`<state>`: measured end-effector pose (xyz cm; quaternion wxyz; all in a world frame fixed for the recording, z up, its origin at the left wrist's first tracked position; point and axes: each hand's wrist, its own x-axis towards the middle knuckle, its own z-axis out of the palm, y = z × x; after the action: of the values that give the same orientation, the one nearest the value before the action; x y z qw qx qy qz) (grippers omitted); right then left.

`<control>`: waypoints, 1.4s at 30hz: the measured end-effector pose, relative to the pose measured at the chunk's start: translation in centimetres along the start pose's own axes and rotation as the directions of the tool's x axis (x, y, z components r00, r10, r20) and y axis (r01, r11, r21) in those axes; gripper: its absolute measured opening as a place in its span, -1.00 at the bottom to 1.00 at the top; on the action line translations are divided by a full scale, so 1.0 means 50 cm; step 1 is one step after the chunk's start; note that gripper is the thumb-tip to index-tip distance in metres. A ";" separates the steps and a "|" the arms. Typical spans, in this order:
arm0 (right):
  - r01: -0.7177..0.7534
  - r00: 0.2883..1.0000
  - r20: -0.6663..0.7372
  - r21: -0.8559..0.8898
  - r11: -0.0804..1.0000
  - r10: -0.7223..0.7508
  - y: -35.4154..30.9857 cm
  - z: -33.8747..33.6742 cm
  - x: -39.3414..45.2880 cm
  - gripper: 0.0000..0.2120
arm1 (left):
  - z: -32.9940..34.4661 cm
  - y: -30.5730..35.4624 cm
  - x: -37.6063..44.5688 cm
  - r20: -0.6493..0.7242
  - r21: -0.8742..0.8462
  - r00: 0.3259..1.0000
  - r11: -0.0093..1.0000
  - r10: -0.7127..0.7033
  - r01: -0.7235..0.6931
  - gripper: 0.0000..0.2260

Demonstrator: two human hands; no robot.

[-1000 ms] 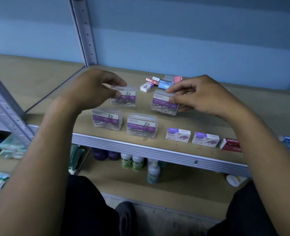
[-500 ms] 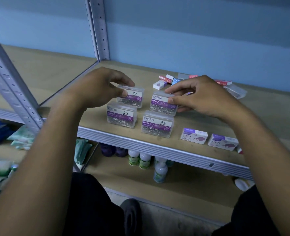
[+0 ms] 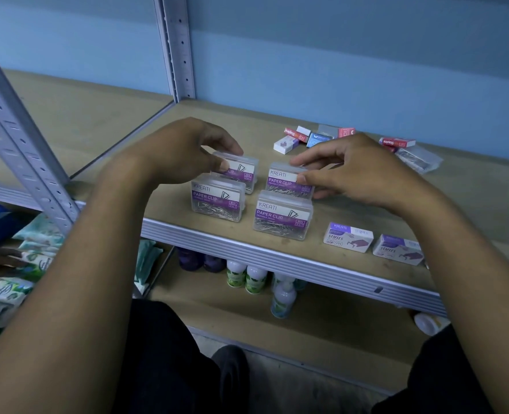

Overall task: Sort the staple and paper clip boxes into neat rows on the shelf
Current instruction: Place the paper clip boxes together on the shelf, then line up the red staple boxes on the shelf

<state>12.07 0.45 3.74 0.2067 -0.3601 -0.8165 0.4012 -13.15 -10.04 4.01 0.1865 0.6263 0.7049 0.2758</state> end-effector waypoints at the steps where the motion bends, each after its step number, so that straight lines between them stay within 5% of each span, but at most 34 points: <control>1: -0.003 1.000 0.001 -0.001 1.000 0.003 0.001 0.001 0.001 -0.76 | 0.000 -0.001 -0.001 0.001 -0.002 1.000 1.000 -0.004 0.004 -0.75; 18: 0.015 0.999 0.035 0.025 1.000 -0.016 0.008 -0.003 -0.005 -0.79 | -0.003 0.019 -0.009 -0.025 0.073 1.000 0.997 0.000 0.002 -0.70; 25: -0.008 0.999 -0.051 -0.007 1.000 0.008 0.022 -0.037 -0.015 -0.87 | 0.009 0.057 -0.002 -0.128 0.088 0.988 0.993 0.086 -0.075 -0.78; 35: -0.212 0.919 -0.352 -0.063 0.975 0.177 0.134 -0.194 -0.068 -0.88 | 0.087 0.170 0.050 -0.046 0.122 0.975 0.970 0.217 -0.210 -0.79; 42: -0.297 0.885 -0.416 -0.155 0.942 0.210 0.192 -0.247 -0.099 -0.89 | 0.133 0.217 0.087 0.022 0.153 0.968 0.957 0.248 -0.248 -0.78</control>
<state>27.10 6.97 3.12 0.2719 -0.5575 -0.7422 0.2538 -1.29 -4.04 5.96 0.1023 0.7226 0.6397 0.2411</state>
